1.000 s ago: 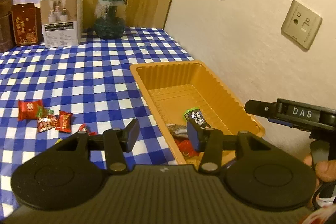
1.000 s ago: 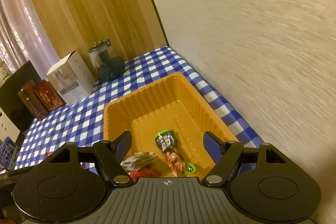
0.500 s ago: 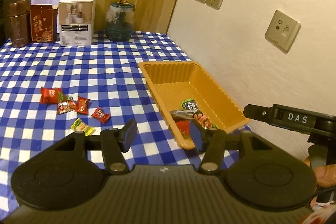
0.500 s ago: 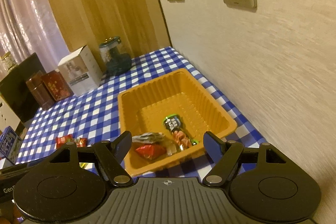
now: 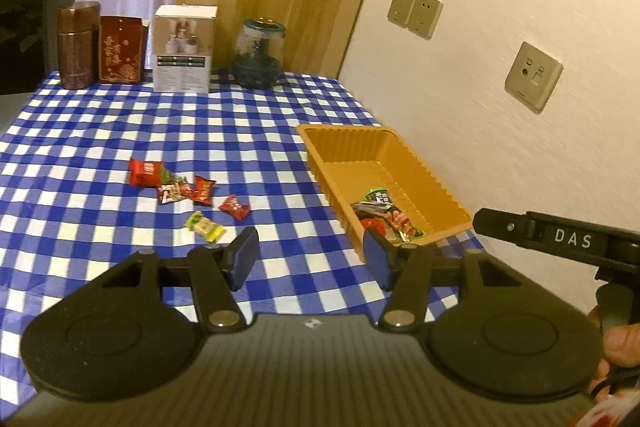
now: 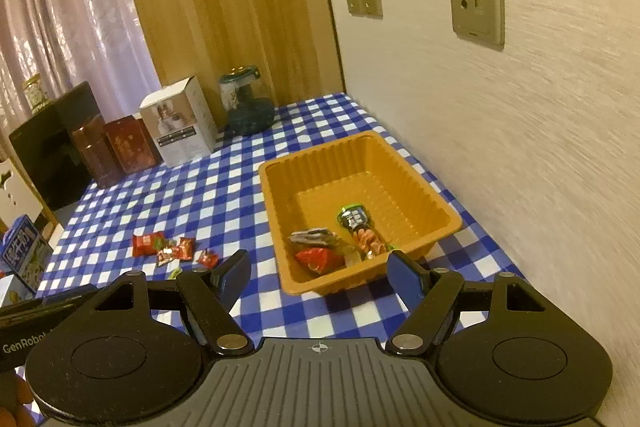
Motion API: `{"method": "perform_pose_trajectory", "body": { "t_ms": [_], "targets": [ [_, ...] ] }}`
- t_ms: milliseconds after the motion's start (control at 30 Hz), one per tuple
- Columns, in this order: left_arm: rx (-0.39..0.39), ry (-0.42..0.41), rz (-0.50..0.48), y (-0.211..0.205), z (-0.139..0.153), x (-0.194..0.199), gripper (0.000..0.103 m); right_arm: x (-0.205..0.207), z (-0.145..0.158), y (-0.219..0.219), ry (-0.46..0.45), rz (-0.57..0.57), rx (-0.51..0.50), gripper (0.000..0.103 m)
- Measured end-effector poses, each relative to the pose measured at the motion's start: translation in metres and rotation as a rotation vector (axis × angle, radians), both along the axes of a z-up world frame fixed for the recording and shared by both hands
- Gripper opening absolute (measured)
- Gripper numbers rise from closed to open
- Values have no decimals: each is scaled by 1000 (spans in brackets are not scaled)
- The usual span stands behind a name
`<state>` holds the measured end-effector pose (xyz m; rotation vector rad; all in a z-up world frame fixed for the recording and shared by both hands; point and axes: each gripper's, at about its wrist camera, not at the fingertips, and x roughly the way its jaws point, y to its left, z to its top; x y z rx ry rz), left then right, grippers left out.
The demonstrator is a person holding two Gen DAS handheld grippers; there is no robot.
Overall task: Organize snacks
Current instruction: 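Withdraw both open tools from the tray toward the candy pile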
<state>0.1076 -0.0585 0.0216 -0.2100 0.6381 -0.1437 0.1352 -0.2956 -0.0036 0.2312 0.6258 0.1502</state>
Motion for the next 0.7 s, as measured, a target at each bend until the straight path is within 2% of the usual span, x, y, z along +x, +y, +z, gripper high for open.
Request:
{"method": "perform_pose_trajectory", "body": {
  "t_ms": [700],
  "targets": [
    [17,-11,38,30,4,-27,59,-26,0,28,15,36,-29,75]
  ]
}}
